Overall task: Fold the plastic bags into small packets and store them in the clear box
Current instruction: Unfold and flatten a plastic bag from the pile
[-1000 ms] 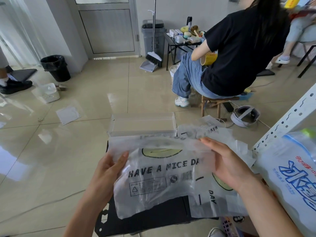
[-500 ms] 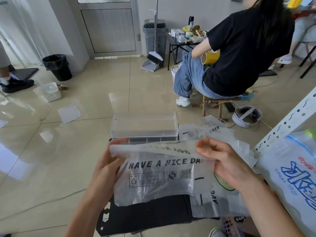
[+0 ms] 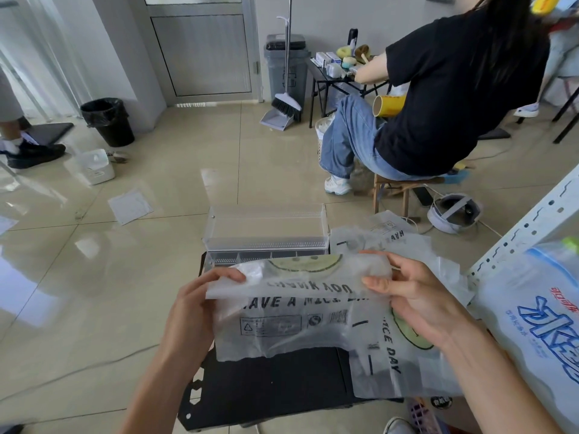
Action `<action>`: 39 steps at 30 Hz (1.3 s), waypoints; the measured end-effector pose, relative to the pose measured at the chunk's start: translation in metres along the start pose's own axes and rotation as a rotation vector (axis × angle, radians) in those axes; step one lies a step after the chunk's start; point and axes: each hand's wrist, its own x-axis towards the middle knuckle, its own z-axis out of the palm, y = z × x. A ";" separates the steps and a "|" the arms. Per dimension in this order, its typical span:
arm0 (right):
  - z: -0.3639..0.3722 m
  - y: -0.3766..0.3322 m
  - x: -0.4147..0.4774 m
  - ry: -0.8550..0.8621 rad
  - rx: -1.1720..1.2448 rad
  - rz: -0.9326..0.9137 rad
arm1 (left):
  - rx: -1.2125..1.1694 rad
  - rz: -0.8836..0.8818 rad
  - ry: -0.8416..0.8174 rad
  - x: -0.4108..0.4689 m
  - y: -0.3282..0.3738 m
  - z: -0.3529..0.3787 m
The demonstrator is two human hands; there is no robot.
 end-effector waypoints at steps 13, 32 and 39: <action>-0.002 0.000 0.001 0.014 -0.007 0.030 | -0.056 -0.066 0.031 0.004 -0.001 -0.004; 0.004 -0.005 -0.009 -0.084 -0.305 0.022 | 0.272 0.154 0.034 -0.002 -0.006 0.004; 0.007 -0.005 -0.006 -0.022 -0.302 -0.007 | 0.192 -0.053 -0.052 -0.001 -0.006 -0.002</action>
